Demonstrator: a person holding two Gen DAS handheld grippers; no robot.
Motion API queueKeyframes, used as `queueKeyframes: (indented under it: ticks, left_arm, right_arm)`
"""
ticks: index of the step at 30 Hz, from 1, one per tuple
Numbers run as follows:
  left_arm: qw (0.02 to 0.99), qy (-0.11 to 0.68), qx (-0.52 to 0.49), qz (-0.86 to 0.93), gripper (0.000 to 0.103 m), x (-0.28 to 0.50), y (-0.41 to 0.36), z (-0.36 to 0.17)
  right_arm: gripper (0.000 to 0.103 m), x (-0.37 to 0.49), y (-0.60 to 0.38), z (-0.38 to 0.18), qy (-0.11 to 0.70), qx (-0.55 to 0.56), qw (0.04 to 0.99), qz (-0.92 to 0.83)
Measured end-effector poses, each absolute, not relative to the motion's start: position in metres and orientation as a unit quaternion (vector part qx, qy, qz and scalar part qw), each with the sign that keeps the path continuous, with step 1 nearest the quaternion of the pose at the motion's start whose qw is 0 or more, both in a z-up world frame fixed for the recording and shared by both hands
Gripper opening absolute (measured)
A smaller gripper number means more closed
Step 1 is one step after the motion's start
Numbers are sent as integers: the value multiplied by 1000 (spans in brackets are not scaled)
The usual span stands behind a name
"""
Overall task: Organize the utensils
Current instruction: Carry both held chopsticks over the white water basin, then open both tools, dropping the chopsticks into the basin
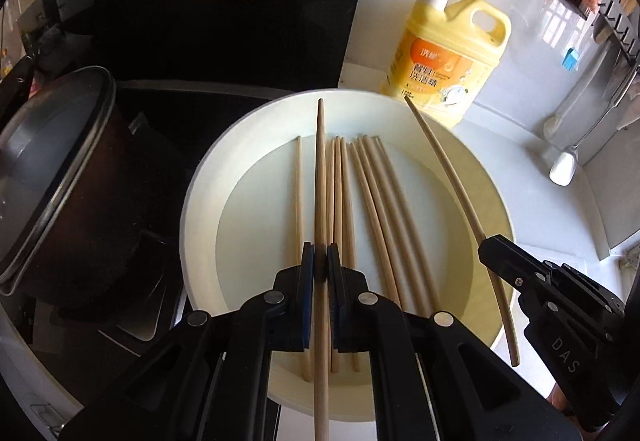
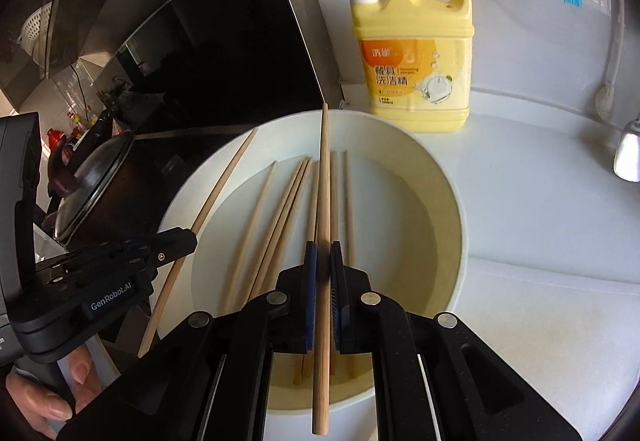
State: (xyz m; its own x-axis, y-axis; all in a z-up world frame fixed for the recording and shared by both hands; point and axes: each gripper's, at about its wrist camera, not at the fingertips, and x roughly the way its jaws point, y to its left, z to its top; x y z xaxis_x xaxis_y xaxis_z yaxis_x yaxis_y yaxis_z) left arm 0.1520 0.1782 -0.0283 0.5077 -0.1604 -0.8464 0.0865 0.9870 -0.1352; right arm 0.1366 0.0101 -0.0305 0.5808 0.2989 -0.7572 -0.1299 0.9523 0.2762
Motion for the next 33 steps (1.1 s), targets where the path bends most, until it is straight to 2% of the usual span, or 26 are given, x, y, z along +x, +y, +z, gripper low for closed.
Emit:
queueKeyframes:
  ticks: [13, 24, 25, 26, 27, 28, 29, 33]
  left_arm:
    - [843, 531, -46, -72, 7, 182, 171, -68]
    - [837, 542, -58, -44, 10, 187, 178, -69]
    - [837, 543, -57, -39, 19, 186, 179, -67]
    - [837, 542, -58, -36, 33, 184, 180, -65]
    - [839, 540, -60, -32, 41, 183, 182, -62]
    - [841, 537, -62, -27, 55, 181, 184, -58]
    - [844, 532, -63, -24, 62, 179, 186, -54]
    - [848, 526, -58, -12, 77, 174, 190, -40]
  right_arm:
    - [6, 173, 27, -68, 504, 78, 852, 119]
    - [9, 177, 24, -73, 517, 67, 845, 119]
    - [10, 177, 24, -71, 514, 62, 847, 118]
    - [10, 177, 22, -69, 510, 58, 850, 118]
    - [11, 175, 21, -66, 508, 56, 852, 116]
    - [13, 174, 18, -63, 505, 57, 854, 115]
    - [19, 172, 15, -60, 501, 58, 856, 114]
    - [34, 162, 7, -47, 490, 62, 863, 110]
